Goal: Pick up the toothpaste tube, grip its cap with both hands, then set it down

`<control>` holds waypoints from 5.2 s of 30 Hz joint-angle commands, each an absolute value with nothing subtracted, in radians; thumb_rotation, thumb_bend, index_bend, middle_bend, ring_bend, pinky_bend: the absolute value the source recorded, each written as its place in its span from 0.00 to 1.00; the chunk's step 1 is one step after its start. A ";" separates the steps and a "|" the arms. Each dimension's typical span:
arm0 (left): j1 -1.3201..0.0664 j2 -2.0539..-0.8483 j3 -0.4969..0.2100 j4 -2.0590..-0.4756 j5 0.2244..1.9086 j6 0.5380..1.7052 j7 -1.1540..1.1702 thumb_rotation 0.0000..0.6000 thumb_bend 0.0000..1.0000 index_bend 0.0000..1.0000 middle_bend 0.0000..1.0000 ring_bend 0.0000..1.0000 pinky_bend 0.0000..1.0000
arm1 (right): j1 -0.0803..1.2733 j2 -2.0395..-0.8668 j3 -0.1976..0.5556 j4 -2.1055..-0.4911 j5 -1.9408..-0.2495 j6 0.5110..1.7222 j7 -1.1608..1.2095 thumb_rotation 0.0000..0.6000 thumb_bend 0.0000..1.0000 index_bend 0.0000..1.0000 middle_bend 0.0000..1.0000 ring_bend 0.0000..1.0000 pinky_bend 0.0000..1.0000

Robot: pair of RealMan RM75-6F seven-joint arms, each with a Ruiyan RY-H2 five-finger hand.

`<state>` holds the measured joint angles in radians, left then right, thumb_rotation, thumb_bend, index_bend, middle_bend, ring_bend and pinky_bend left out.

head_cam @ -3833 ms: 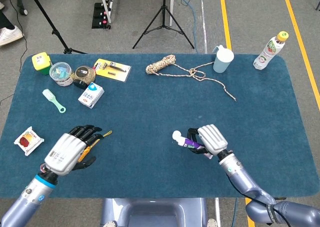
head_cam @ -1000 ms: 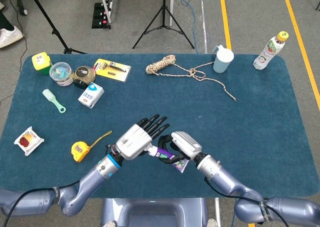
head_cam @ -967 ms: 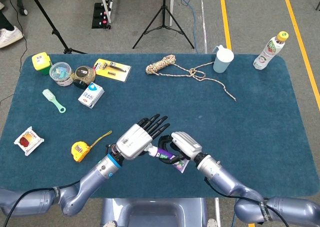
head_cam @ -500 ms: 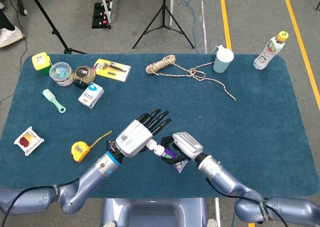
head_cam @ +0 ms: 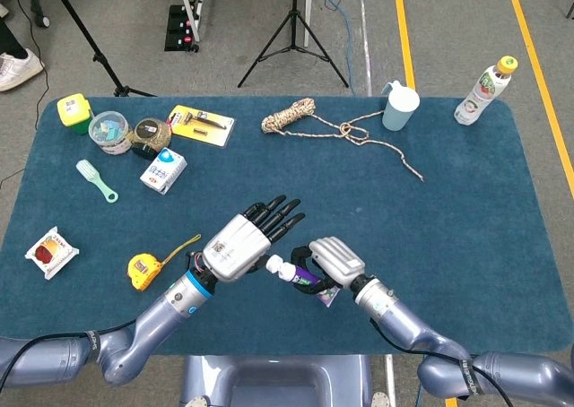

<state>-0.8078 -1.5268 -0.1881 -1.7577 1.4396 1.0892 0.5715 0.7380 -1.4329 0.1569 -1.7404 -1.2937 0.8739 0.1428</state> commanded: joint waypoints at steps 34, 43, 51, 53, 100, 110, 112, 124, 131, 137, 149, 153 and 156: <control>-0.813 -1.567 -0.165 -1.778 1.339 1.072 0.608 1.00 0.23 0.00 0.00 0.00 0.25 | 0.749 -1.465 0.156 -1.745 -1.239 0.907 -0.043 1.00 0.35 0.80 0.95 1.00 1.00; -0.799 -1.499 -0.171 -1.837 1.266 1.046 0.563 0.99 0.23 0.00 0.00 0.00 0.25 | 0.744 -1.463 0.157 -1.737 -1.219 0.908 -0.047 1.00 0.35 0.80 0.95 1.00 1.00; -0.800 -1.414 -0.195 -1.886 1.173 0.995 0.487 0.40 0.19 0.02 0.00 0.00 0.25 | 0.735 -1.456 0.163 -1.749 -1.221 0.888 0.039 1.00 0.35 0.80 0.95 1.00 1.00; -0.804 -1.406 -0.198 -1.887 1.150 0.977 0.462 0.09 0.14 0.02 0.00 0.00 0.25 | 0.735 -1.453 0.167 -1.752 -1.220 0.876 0.068 1.00 0.35 0.80 0.96 1.00 1.00; -0.964 -1.503 -0.227 -1.841 0.907 0.836 0.218 0.00 0.06 0.00 0.00 0.00 0.14 | 0.796 -1.482 0.257 -1.758 -1.042 0.795 0.144 1.00 0.35 0.81 0.97 1.00 1.00; -0.960 -1.522 -0.228 -1.815 0.927 0.855 0.187 0.00 0.06 0.00 0.00 0.00 0.14 | 0.793 -1.486 0.264 -1.755 -1.045 0.790 0.178 1.00 0.35 0.81 0.97 1.00 1.00; -0.959 -1.527 -0.227 -1.812 0.932 0.862 0.189 0.00 0.06 0.00 0.00 0.00 0.14 | 0.795 -1.486 0.264 -1.754 -1.042 0.787 0.178 1.00 0.35 0.81 0.97 1.00 1.00; -0.957 -1.590 -0.209 -1.776 0.978 0.953 0.264 0.00 0.06 0.00 0.00 0.00 0.14 | 0.801 -1.468 0.266 -1.767 -0.983 0.769 0.177 1.00 0.35 0.81 0.97 1.00 1.00; -0.953 -1.611 -0.214 -1.766 0.981 0.964 0.261 0.00 0.06 0.00 0.00 0.00 0.14 | 0.799 -1.462 0.273 -1.770 -0.965 0.760 0.197 1.00 0.35 0.81 0.98 1.00 1.00; -0.944 -1.632 -0.233 -1.756 0.998 0.975 0.222 0.00 0.06 0.00 0.00 0.00 0.14 | 0.791 -1.454 0.283 -1.771 -0.963 0.735 0.249 1.00 0.35 0.81 0.98 1.00 1.00; -0.930 -1.655 -0.262 -1.748 1.012 0.969 0.145 0.00 0.06 0.00 0.00 0.00 0.14 | 0.784 -1.451 0.307 -1.770 -0.981 0.696 0.336 1.00 0.35 0.81 0.98 1.00 1.00; -0.928 -1.655 -0.268 -1.749 1.003 0.957 0.130 0.00 0.06 0.00 0.00 0.00 0.14 | 0.784 -1.450 0.309 -1.770 -0.989 0.698 0.341 1.00 0.35 0.81 0.98 1.00 1.00; -0.927 -1.655 -0.269 -1.750 0.998 0.952 0.126 0.00 0.06 0.00 0.00 0.00 0.14 | 0.785 -1.450 0.312 -1.770 -0.988 0.702 0.341 1.00 0.35 0.81 0.98 1.00 1.00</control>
